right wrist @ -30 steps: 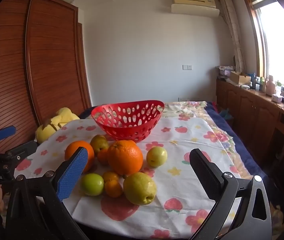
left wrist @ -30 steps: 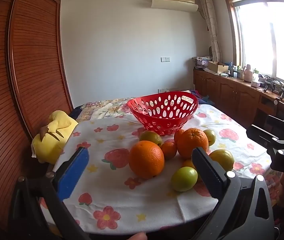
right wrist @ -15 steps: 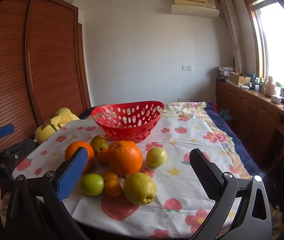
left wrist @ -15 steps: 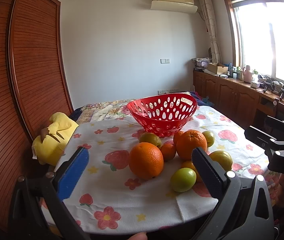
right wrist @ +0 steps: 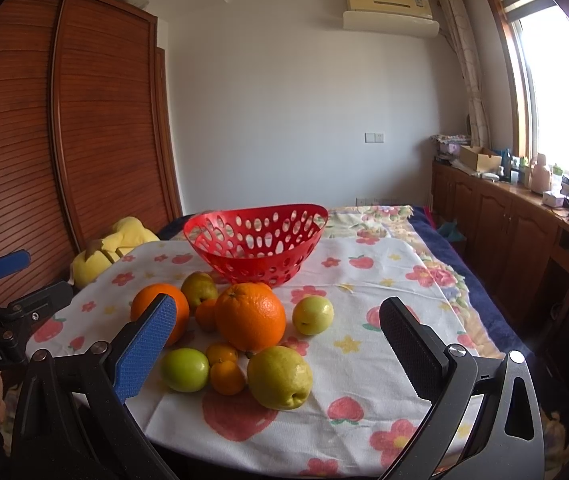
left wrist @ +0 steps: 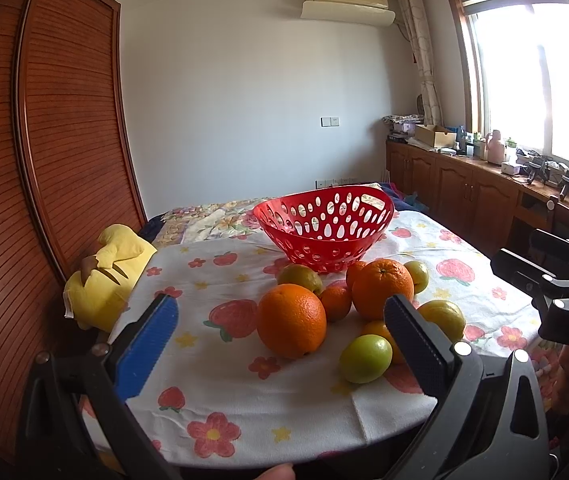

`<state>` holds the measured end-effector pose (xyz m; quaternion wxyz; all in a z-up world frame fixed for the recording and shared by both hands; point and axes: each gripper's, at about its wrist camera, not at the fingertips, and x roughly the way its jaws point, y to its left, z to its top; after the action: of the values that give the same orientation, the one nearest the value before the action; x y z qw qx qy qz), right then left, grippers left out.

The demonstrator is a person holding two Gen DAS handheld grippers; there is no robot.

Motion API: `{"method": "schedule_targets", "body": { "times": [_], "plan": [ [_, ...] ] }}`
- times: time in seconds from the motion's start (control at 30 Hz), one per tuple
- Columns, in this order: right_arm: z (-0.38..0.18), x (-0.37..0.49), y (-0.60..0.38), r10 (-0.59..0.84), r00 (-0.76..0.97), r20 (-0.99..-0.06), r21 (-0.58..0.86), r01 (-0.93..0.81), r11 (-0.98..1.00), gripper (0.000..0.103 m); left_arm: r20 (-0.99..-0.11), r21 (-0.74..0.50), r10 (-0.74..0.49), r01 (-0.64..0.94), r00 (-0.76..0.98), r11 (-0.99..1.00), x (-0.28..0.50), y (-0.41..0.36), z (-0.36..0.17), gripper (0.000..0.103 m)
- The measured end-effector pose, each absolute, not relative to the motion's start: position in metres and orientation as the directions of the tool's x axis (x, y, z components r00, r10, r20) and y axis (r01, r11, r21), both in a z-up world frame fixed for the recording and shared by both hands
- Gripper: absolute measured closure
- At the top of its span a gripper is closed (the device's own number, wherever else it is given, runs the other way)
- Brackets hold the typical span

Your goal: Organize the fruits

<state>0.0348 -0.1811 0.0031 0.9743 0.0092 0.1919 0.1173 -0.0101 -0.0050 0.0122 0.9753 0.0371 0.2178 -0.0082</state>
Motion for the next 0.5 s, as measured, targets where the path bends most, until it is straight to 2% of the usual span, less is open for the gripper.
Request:
{"method": "schedule_targets", "body": {
  "times": [0.5],
  "plan": [
    [0.0071, 0.0326, -0.1804, 0.231, 0.898, -0.374, 0.06, -0.225, 0.972, 0.0, -0.432, 0.067, -0.001, 0.033, 0.902, 0.997, -0.0106, -0.0063, 0.0102, 0.0]
  ]
}}
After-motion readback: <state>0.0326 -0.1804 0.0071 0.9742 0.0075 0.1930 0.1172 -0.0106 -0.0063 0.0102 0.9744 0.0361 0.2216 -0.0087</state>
